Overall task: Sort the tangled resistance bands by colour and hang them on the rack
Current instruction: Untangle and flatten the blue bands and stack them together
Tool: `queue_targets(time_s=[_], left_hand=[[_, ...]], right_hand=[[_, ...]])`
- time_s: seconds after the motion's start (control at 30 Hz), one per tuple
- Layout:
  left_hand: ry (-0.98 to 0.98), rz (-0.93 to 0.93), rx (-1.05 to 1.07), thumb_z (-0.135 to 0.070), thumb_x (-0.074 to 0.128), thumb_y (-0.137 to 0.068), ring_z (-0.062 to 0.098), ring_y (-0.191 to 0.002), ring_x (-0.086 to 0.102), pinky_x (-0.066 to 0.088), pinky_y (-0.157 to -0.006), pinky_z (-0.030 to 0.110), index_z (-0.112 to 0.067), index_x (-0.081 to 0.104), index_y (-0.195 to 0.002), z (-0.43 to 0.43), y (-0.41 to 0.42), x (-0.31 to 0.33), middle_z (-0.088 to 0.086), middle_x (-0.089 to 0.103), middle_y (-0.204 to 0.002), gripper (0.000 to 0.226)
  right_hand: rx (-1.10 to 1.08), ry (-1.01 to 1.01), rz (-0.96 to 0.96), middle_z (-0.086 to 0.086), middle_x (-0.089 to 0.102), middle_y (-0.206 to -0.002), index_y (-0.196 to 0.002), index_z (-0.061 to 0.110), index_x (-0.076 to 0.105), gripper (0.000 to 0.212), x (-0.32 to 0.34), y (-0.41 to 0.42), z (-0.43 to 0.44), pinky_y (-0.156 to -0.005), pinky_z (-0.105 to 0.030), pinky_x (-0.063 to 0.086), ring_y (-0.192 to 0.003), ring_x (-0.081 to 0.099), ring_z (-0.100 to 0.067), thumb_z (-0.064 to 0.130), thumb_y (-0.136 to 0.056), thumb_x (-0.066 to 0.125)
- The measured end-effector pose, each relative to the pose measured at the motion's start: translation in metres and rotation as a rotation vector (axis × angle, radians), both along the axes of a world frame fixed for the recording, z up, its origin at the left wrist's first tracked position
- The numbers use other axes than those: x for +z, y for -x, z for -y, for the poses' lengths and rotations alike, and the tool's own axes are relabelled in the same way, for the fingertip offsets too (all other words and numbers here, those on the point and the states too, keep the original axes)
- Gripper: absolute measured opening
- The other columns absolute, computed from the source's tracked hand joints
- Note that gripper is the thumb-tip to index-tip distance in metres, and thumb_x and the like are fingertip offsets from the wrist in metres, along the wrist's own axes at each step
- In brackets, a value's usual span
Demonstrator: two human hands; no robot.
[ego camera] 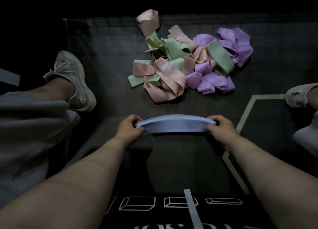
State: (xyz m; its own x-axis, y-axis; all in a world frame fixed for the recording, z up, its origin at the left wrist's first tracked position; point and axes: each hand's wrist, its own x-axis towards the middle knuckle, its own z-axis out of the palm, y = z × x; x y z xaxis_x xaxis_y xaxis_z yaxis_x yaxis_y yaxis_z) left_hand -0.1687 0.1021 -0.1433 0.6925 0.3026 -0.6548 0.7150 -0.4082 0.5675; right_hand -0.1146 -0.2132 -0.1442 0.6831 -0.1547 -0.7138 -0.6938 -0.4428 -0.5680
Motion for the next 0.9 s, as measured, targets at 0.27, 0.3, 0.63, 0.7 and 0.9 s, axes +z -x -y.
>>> queue_targets(time_s=[0.27,0.3,0.63,0.7,0.9], left_hand=[[-0.400,0.162,-0.500,-0.017,0.070,-0.076,0.030,-0.098,0.061,0.044,-0.088,0.038,-0.021,0.062,-0.100,0.002,0.002,-0.014,0.004,0.067,-0.101,0.026],[-0.404,0.151,-0.508,-0.016,0.070,-0.077,0.032,-0.098,0.061,0.044,-0.087,0.040,-0.019,0.061,-0.101,0.002,0.003,-0.017,0.005,0.066,-0.102,0.025],[-0.362,0.153,-0.471,-0.023,0.068,-0.085,0.028,-0.100,0.062,0.048,-0.089,0.035,-0.022,0.067,-0.110,-0.011,-0.005,-0.024,0.003,0.068,-0.106,0.025],[-0.223,0.081,-0.320,-0.024,0.068,-0.084,0.022,-0.090,0.062,0.050,-0.083,0.031,-0.024,0.064,-0.103,-0.010,-0.007,-0.017,0.000,0.067,-0.098,0.019],[0.088,-0.136,0.075,-0.010,0.061,-0.083,0.025,-0.064,0.059,0.049,-0.053,0.028,-0.012,0.061,-0.101,-0.004,-0.017,-0.003,0.014,0.065,-0.086,0.018]], right_hand=[[0.342,0.257,0.276,0.001,0.061,-0.097,-0.093,0.025,0.058,0.030,-0.016,0.006,0.004,-0.081,-0.030,0.048,-0.089,0.059,-0.022,-0.001,-0.080,0.066],[0.377,0.297,0.267,0.002,0.061,-0.098,-0.093,0.026,0.057,0.030,-0.018,0.007,0.004,-0.085,-0.035,0.049,-0.092,0.060,-0.024,0.000,-0.079,0.065],[0.440,0.282,0.207,0.000,0.063,-0.103,-0.103,0.023,0.069,0.026,-0.018,-0.007,0.016,-0.089,-0.037,0.049,-0.096,0.061,-0.024,0.009,-0.081,0.073],[0.313,0.179,0.117,-0.001,0.064,-0.092,-0.094,0.021,0.068,0.023,-0.008,-0.012,0.016,-0.078,-0.034,0.052,-0.084,0.062,-0.022,0.004,-0.079,0.071],[0.038,0.018,-0.200,-0.009,0.065,-0.083,-0.095,0.013,0.068,0.024,0.006,-0.017,0.006,-0.057,-0.026,0.049,-0.068,0.059,-0.022,0.001,-0.075,0.062]])
